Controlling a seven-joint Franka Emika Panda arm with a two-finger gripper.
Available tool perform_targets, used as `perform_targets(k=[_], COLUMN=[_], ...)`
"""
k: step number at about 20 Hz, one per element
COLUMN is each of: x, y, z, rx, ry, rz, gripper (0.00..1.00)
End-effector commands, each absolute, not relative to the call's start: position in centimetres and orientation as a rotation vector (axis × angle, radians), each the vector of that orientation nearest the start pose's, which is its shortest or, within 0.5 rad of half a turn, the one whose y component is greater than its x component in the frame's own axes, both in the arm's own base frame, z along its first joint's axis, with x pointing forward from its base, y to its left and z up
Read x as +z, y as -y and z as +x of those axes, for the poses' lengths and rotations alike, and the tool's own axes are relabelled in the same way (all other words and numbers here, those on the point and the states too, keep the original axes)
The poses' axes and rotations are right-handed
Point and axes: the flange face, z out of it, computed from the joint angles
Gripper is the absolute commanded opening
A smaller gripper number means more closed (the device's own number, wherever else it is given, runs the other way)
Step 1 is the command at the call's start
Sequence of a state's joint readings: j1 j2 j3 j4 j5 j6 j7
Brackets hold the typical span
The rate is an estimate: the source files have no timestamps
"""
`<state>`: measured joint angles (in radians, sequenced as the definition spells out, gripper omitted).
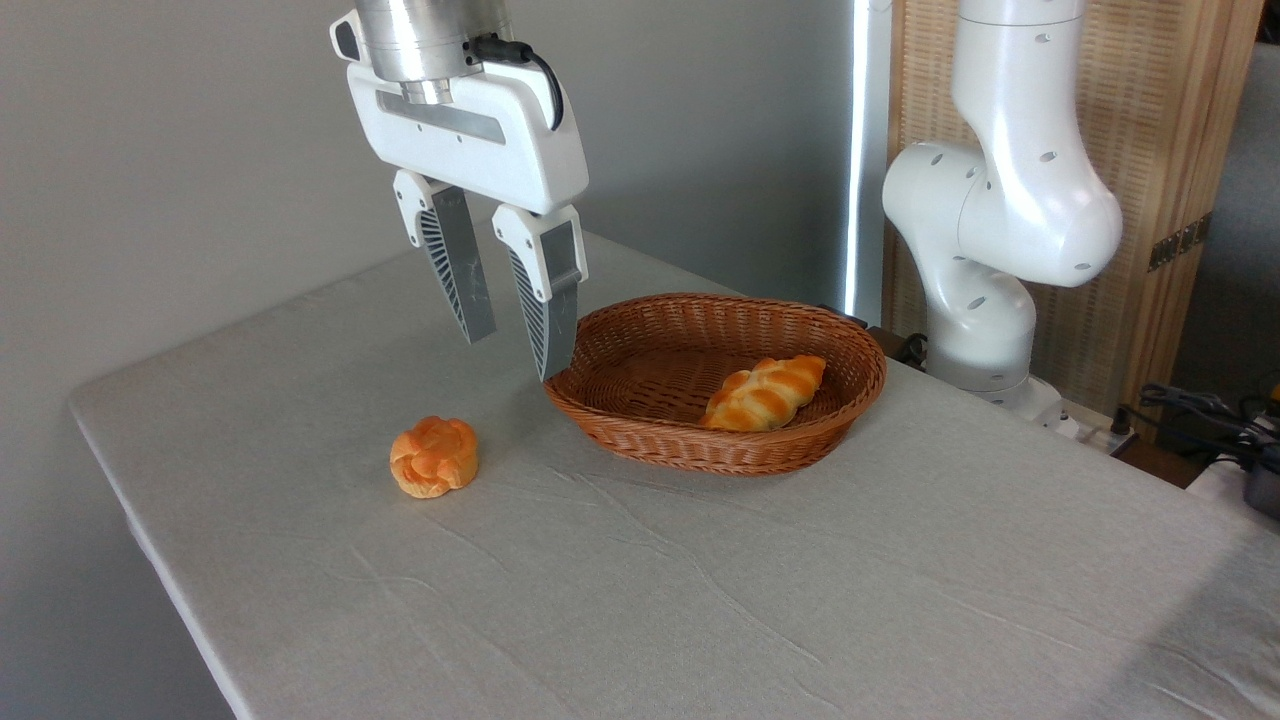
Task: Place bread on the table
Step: 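Move the open gripper over the basket toward the braided bread roll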
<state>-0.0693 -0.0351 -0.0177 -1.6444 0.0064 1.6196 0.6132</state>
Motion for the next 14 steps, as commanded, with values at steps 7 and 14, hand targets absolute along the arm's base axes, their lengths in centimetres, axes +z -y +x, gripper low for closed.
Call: perform_targets(k=[7,14], x=[61.7,60.0], y=[3.7,3.8], z=[54.4,49.8], rx=[0.013,0.075], ry=[-1.129,-1.146], rz=[-2.926,-2.931], gripper=[1.00,1.00])
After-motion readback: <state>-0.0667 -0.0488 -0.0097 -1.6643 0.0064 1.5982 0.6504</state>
